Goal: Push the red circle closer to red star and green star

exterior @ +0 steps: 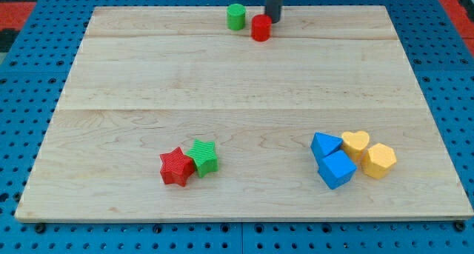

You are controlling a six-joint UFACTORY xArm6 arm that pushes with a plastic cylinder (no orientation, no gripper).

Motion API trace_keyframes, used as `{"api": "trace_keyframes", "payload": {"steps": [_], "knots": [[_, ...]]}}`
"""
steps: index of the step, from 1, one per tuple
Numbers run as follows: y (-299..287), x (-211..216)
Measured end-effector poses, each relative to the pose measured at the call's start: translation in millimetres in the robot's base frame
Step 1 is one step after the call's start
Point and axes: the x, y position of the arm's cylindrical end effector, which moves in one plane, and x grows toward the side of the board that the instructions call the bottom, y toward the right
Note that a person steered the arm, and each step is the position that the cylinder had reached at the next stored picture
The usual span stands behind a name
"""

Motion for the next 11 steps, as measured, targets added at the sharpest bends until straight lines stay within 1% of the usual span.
{"api": "trace_keyframes", "payload": {"steps": [1,2,3,4,5,6,7,8,9,10,11], "knots": [[-29.9,73.0],[-70.7,107.4],[-63.6,63.3],[-101.2,116.2],[-118.0,185.7],[-118.0,221.1],[-118.0,224.1],[-118.6,236.5],[-123.1,230.5],[-160.7,220.8],[-176.9,249.9]]}}
